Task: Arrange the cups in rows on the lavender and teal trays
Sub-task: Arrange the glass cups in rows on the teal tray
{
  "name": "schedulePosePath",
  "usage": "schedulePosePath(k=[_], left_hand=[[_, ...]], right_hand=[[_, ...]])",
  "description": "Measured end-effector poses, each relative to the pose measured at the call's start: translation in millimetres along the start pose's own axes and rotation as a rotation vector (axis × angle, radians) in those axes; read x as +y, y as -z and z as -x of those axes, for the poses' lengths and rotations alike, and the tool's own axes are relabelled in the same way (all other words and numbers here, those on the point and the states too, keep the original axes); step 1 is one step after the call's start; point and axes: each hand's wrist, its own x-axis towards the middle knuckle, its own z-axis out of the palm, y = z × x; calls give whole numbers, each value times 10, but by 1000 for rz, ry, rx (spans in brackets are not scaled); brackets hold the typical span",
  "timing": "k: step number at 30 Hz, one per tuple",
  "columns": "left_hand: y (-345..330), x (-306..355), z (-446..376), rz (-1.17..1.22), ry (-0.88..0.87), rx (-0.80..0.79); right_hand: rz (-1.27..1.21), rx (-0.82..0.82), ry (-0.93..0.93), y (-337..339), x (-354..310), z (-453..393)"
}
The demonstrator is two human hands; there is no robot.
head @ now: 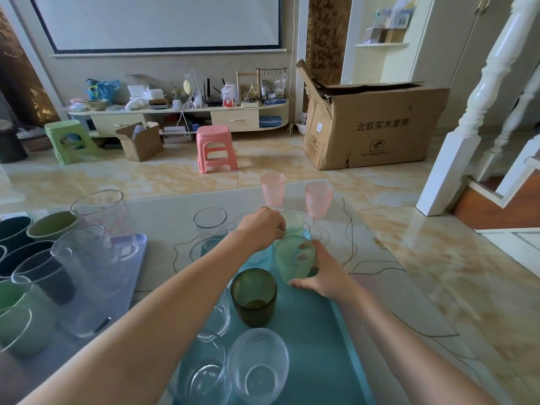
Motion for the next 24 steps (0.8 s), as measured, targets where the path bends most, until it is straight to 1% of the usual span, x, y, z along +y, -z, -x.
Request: schedulePosePath(k=[6,10,14,16,18,21,23,24], left_hand=[[2,-30,16,-17,8,22],[5,-73,22,-18,3,24],[5,-86,-4,-38,-31,33],[20,-105,-25,-103,-56,72],[74,-131,-53,-108,-59,141],[201,-158,-179,-60,-62,247],[277,-181,-329,-75,-58,258],[299,-198,-425,-97,-49,244]], right_hand=[[56,-14,5,-70,-34,-37],[106,-33,-24,-51,-31,-67],[252,-155,-75,97,-40,-76],[305,-166,-92,230,-31,-63],[298,-95,-84,377,-38,-55],[227,105,-28,571,-115,-146],[297,222,26,659,-142,-339],[360,245,50,683,-155,-458]])
